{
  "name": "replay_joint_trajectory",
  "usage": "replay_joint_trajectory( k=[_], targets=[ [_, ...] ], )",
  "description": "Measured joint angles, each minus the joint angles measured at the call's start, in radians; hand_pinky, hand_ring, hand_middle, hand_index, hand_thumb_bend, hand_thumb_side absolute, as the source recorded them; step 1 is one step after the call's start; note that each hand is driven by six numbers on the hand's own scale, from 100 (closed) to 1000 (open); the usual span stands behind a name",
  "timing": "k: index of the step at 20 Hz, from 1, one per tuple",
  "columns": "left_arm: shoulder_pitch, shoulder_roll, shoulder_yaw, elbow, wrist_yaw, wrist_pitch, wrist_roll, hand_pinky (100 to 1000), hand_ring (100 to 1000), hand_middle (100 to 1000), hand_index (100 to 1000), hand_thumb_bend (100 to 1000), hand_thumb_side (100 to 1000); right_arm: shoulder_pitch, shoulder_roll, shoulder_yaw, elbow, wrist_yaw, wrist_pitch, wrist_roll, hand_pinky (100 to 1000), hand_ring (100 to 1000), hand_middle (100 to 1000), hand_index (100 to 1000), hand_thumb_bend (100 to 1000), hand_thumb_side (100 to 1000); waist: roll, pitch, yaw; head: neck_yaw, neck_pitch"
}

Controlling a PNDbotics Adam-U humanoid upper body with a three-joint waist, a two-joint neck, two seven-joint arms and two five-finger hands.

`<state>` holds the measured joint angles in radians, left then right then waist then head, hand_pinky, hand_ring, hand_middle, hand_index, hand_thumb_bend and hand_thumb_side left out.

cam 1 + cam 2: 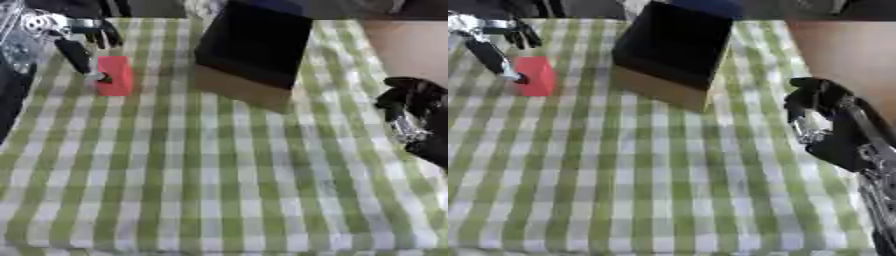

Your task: Pick up objects on the table and place them in the box.

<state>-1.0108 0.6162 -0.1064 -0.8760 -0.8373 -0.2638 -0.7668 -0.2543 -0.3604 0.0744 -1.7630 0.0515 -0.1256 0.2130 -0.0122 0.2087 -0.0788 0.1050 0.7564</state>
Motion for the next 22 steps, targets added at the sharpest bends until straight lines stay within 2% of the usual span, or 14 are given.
replay_joint_trajectory(
  k=[12, 22],
  targets=[
    [0.0, 0.0, 0.001, 0.006, -0.023, -0.011, -0.012, 837, 781, 794, 863, 583, 187, 0.0, 0.0, 0.0, 0.0, 0.0, -0.001, 0.001, 793, 671, 622, 828, 100, 353, -0.001, 0.0, 0.001, 0.001, 0.0],
    [0.001, -0.01, 0.0, 0.031, -0.071, -0.016, -0.007, 835, 777, 786, 867, 577, 182, 0.0, 0.0, 0.0, 0.0, 0.0, -0.002, 0.002, 793, 671, 622, 828, 100, 354, -0.001, 0.0, 0.0, 0.001, 0.0]
  ],
)
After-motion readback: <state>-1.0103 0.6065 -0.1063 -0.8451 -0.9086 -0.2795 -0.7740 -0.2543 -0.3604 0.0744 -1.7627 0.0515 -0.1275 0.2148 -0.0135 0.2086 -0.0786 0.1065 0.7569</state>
